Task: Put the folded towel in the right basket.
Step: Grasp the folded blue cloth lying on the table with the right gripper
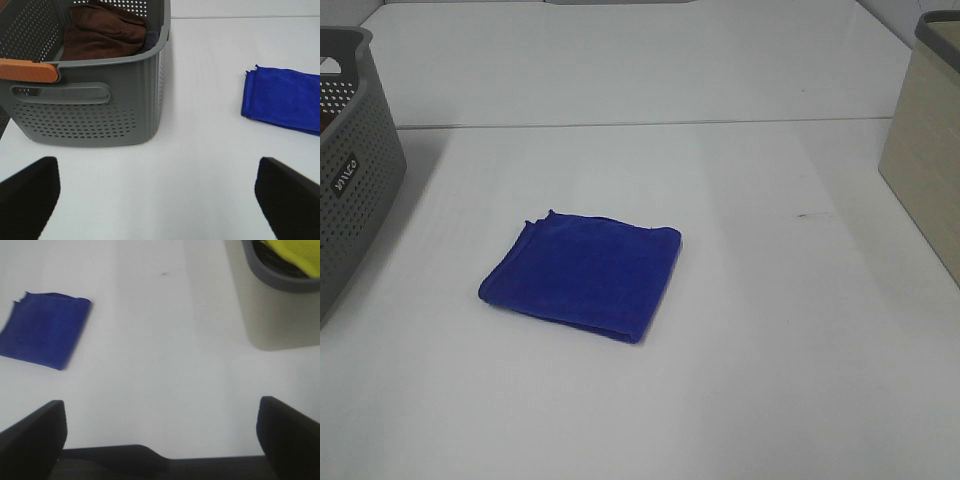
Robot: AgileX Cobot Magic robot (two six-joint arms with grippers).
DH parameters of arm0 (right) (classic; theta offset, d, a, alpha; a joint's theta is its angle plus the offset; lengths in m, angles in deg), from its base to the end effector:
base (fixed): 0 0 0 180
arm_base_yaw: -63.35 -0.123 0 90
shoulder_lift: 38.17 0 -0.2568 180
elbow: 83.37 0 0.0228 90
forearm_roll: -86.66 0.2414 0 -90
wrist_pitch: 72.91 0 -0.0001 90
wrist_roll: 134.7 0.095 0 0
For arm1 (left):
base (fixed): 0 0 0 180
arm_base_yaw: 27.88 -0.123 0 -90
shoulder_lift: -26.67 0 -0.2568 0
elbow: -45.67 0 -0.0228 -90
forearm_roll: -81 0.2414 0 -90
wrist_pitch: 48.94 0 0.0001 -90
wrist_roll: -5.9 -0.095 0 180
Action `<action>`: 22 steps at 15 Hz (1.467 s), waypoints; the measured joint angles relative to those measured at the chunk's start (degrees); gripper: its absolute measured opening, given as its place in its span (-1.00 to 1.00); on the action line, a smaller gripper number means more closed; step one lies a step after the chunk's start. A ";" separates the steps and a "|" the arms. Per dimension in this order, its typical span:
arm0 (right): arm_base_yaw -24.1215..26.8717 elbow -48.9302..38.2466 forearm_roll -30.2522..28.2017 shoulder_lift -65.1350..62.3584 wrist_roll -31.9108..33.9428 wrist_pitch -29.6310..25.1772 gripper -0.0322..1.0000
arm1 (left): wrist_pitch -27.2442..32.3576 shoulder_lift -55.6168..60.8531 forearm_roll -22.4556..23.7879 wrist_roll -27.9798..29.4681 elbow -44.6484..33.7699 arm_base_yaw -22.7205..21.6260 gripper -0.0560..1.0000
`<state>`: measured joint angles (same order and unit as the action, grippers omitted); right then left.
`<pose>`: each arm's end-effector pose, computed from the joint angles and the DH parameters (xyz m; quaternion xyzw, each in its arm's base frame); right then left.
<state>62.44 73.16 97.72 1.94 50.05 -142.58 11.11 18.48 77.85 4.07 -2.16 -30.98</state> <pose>0.0777 0.0183 0.3526 0.0255 0.9133 0.1156 0.3897 0.0187 -0.0035 0.2717 -0.0084 0.8480 -0.0047 0.5299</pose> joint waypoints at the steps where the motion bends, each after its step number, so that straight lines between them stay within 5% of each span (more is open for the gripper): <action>1: 0.00 4.87 3.21 5.39 0.11 0.00 0.96 | 0.00 0.00 0.00 0.00 0.00 0.00 0.98; 5: 0.00 12.15 14.44 20.11 -0.92 1.32 0.95 | 0.00 0.00 0.00 0.00 0.00 0.00 0.98; 7: -0.86 12.15 23.95 30.19 -4.30 8.37 0.95 | 0.00 0.00 0.00 0.00 0.00 0.00 0.98; 13: -18.91 12.26 31.05 59.76 -5.44 30.02 0.95 | 0.00 0.00 0.00 0.00 0.00 0.00 0.98; 22: -19.19 12.26 43.14 82.68 -13.52 43.60 0.94 | 0.00 0.00 0.00 0.00 0.00 0.00 0.98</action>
<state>43.24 85.42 140.86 84.61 36.53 -98.98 11.11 18.48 77.85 4.07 -2.16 -30.98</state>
